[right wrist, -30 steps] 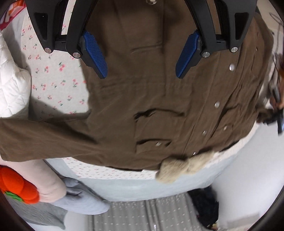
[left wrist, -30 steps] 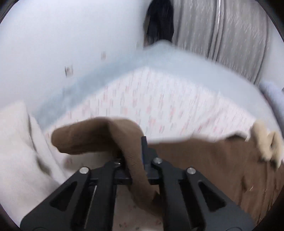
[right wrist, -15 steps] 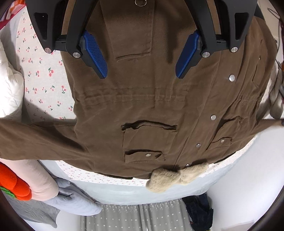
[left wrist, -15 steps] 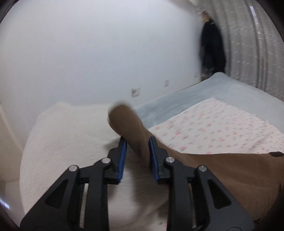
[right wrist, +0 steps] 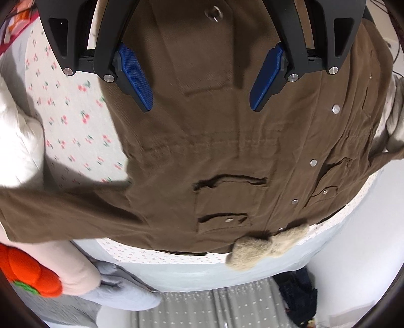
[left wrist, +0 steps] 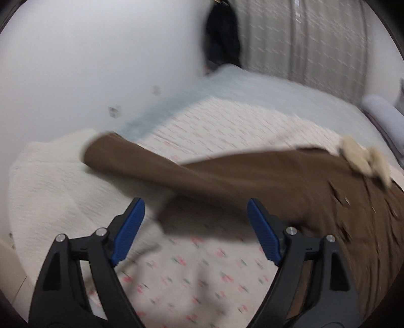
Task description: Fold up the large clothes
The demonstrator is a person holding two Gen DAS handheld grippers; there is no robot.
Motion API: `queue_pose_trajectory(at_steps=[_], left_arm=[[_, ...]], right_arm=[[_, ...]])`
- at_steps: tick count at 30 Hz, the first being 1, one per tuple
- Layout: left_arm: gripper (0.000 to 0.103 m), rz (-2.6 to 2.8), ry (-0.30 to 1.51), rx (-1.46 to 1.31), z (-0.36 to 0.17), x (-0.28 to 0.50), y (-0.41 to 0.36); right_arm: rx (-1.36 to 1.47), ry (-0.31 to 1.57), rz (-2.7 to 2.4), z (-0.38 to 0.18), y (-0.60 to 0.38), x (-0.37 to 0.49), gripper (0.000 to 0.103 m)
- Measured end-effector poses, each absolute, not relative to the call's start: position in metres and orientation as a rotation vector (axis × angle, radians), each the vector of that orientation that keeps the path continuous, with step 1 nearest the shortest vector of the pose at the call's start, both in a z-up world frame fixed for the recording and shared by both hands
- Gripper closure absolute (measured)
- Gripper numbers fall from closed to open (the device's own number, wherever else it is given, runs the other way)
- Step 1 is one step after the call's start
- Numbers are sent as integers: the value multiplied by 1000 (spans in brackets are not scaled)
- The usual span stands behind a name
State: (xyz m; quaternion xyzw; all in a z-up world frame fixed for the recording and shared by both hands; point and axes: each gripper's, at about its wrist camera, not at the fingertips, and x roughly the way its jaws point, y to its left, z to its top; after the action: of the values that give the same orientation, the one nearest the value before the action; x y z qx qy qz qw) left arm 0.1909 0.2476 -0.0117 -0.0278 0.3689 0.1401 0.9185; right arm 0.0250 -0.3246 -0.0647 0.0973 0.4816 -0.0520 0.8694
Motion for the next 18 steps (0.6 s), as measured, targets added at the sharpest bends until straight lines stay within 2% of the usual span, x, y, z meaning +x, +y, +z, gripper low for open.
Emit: queue_pose_trajectory(at_steps=[6,9,14,18], left_arm=[[19,11,963,-56,-49,182,199],[19,-73,1038,-6,-64,153,175],[19,-156,1125,22,-92,116,172],[19,-227,1156,-71,-99,75,182]], right_arm=[[285,1024,-184,-67,-371,-3,22],[387,1022,-165,-73,-393,-25,22],[474,1038,-156,-85,-415,-64,22],[539,1077,-52,-101,-412,-84,22]])
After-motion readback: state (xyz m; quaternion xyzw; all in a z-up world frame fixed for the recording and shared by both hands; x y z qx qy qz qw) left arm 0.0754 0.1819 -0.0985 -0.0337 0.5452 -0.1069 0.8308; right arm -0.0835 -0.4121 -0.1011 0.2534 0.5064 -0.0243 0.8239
